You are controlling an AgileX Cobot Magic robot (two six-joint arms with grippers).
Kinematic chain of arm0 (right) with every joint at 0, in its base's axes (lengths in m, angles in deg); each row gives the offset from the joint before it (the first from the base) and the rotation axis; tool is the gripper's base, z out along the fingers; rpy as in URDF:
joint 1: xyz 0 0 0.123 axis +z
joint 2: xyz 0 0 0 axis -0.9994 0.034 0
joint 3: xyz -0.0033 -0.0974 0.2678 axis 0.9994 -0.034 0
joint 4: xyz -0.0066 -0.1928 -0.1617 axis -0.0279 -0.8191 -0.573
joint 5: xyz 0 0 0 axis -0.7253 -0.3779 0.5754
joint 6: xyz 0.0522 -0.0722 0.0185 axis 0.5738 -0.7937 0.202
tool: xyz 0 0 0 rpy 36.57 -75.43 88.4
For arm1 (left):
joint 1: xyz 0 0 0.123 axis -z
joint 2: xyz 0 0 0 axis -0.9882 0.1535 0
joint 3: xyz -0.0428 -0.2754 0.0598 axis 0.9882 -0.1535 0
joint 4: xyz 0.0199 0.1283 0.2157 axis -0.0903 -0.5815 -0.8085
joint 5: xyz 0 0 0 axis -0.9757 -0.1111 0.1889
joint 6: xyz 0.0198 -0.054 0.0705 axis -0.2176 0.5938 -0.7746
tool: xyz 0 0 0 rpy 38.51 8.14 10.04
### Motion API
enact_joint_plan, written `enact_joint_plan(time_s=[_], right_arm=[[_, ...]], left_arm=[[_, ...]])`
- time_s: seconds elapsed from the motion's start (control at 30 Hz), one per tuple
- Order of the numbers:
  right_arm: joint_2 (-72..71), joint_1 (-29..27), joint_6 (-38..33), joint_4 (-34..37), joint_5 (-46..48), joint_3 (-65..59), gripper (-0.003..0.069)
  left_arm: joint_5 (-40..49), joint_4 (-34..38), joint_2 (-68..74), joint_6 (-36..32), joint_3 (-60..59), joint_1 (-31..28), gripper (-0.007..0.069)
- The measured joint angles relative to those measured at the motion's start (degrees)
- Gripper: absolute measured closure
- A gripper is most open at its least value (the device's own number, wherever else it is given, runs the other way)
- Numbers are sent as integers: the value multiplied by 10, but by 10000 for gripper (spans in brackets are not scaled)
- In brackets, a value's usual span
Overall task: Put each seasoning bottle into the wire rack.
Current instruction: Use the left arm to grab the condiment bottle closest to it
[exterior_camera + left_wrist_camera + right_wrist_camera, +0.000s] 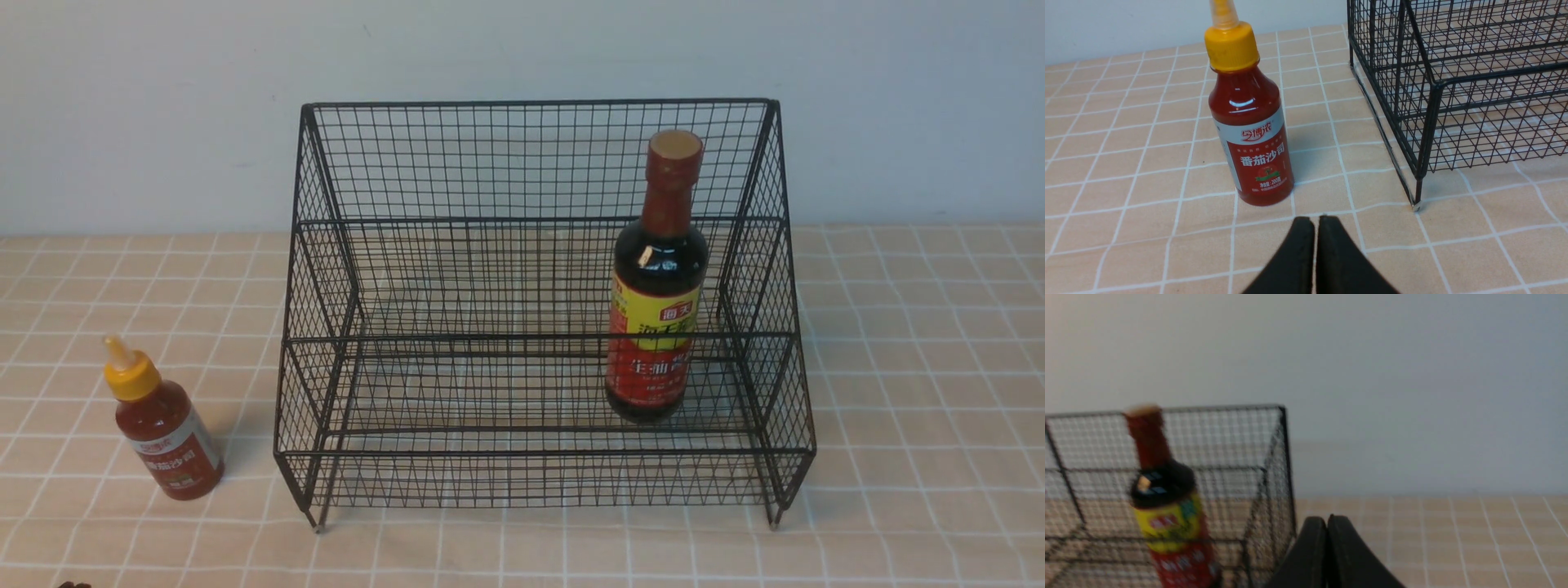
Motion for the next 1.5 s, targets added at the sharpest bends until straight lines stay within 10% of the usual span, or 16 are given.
enact_joint_plan(time_s=[0.3,1.5], right_arm=[[-76,-91,0,-2,-35,-224,672],[-86,-101,-1,-7,-69,-229,672]], left_arm=[[0,0,0,0,0,0,631],[0,0,0,0,0,0,631]])
